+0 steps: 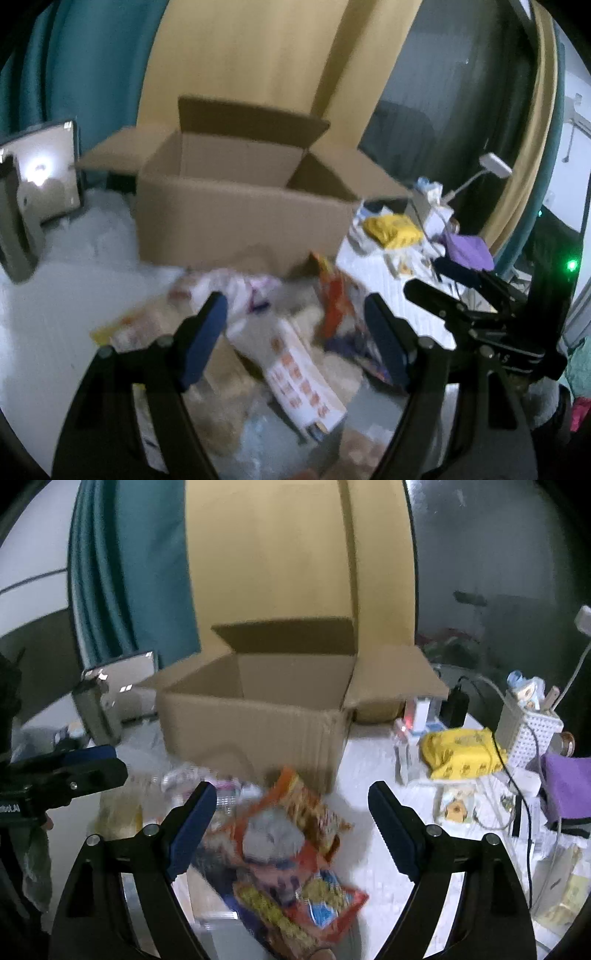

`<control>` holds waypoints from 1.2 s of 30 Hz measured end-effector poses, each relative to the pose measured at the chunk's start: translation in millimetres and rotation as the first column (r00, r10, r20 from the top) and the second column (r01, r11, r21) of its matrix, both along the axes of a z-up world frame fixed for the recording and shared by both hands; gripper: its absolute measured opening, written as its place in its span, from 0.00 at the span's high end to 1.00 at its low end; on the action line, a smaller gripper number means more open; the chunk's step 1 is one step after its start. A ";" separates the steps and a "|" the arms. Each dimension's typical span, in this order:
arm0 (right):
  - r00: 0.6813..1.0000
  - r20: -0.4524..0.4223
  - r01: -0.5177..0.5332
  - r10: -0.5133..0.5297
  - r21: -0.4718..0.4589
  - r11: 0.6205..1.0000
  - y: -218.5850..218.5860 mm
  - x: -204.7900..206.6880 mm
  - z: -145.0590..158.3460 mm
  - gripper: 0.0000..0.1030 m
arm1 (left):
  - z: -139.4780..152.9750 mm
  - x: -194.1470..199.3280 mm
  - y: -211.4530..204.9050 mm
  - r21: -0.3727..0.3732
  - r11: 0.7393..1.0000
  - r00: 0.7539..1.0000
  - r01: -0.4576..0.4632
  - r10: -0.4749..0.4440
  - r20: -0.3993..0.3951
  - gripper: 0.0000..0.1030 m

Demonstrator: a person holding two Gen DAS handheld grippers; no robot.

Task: Organize snacks
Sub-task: 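Grasp the white printed bread bag with the left tool while the right tool grasps the red anime-print bag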

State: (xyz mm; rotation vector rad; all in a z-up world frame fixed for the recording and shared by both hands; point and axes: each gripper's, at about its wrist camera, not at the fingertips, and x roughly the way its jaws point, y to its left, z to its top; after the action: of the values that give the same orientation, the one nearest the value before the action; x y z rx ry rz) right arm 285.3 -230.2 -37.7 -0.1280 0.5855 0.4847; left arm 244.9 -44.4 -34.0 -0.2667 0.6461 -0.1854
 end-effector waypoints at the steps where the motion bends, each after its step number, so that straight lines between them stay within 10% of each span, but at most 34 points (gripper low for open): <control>1: 1.000 -0.008 -0.013 0.013 -0.004 1.000 -2.6 -3.3 -5.0 0.16 | -5.1 -1.2 -3.1 -0.002 1.000 1.000 0.000 0.000 -0.015 0.25; 13: 0.970 -0.171 -0.180 0.173 -0.027 0.983 -12.9 -3.5 -63.6 0.16 | -63.8 3.0 -34.9 0.044 0.999 0.979 -0.004 0.012 -0.202 0.25; 27: 0.934 -0.310 -0.175 0.176 0.032 0.984 -24.1 16.1 -87.2 0.11 | -75.8 12.7 -58.5 0.194 0.981 0.983 0.025 0.011 -0.183 0.26; 30: 0.937 -0.303 -0.182 0.173 -0.001 0.983 -20.3 9.8 -86.9 0.32 | -75.5 10.4 -58.1 0.197 0.980 0.985 0.018 0.017 -0.174 0.38; 36: 0.954 -0.275 -0.127 0.119 -0.014 0.992 -30.9 -0.7 -82.0 0.36 | -71.7 3.7 -51.3 0.144 0.989 0.987 0.015 0.008 -0.159 0.55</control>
State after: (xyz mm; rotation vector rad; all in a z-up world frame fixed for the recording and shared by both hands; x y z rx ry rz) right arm 284.6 -261.1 -119.7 -0.1289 0.8610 0.6200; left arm 248.6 -95.7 -105.7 -0.1408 0.8151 -0.1203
